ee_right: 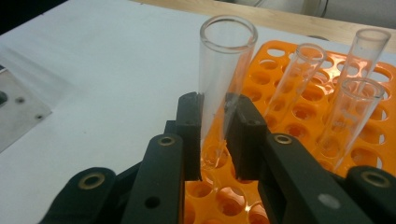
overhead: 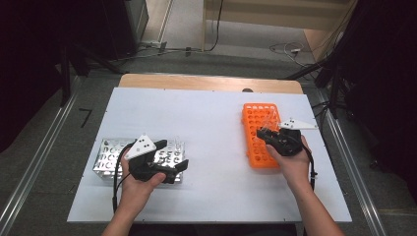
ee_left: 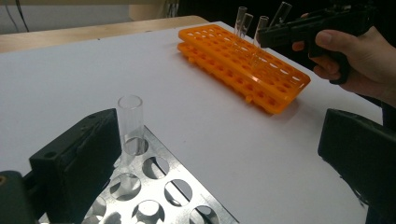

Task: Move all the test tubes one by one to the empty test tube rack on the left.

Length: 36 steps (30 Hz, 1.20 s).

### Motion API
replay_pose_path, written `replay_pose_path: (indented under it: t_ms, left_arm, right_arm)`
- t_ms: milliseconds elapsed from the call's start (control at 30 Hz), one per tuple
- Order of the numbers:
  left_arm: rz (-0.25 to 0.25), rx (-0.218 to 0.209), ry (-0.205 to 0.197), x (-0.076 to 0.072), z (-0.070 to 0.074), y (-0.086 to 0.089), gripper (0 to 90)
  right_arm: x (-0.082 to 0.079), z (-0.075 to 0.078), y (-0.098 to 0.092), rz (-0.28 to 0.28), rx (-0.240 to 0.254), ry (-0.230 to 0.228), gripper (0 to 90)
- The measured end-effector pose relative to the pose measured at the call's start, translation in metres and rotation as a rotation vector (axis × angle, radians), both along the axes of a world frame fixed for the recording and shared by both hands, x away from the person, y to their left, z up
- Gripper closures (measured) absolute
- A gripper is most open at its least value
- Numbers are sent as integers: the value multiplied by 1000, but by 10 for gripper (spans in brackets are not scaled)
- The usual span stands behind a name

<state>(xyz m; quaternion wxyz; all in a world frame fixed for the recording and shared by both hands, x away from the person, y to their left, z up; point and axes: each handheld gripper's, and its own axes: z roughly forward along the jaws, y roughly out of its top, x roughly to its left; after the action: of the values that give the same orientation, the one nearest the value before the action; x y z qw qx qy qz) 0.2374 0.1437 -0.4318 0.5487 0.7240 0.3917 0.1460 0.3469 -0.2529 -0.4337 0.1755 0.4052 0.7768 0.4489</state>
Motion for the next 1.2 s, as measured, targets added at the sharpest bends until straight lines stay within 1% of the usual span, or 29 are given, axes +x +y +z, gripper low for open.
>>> replay_pose_path:
  t_ms: [100,367,467,600,633,667,700,767,833,1000,1067,1167,1200]
  left_arm:
    - [-11,6,0,-1,1,-2,0]
    - [-34,2,-9,-3,4,-9,0]
    - [-42,3,-13,-4,6,-11,0]
    - [-56,4,-18,-5,8,-16,0]
    - [-62,6,-18,-6,8,-17,0]
    - [-65,4,-19,-6,9,-19,0]
    - [-70,5,-19,-6,9,-21,0]
    - [-83,13,-22,-7,9,-25,6]
    - [-95,16,-22,-8,9,-29,9]
    - [-131,-3,-28,-11,11,-38,63]
    - [-141,-9,-32,-12,12,-40,99]
    - [-148,-10,-33,-14,13,-45,157]
    - [-148,-4,-33,-14,14,-46,180]
  right_arm:
    - [-7,5,1,29,7,-1,735]
    - [-31,16,13,113,-8,-21,735]
    - [-41,16,19,135,-12,-22,735]
    - [-53,13,25,171,3,-15,734]
    - [-56,13,28,182,1,-11,734]
    - [-61,12,32,212,-9,-6,734]
    - [-61,12,32,212,-9,-6,734]
    - [-65,12,35,237,2,-3,734]
    - [-70,12,40,261,-7,-6,734]
    - [-78,10,53,309,-27,-3,734]
    - [-81,8,58,329,-38,0,734]
    - [-85,6,66,351,-47,3,734]
    - [-86,6,68,360,-51,3,734]
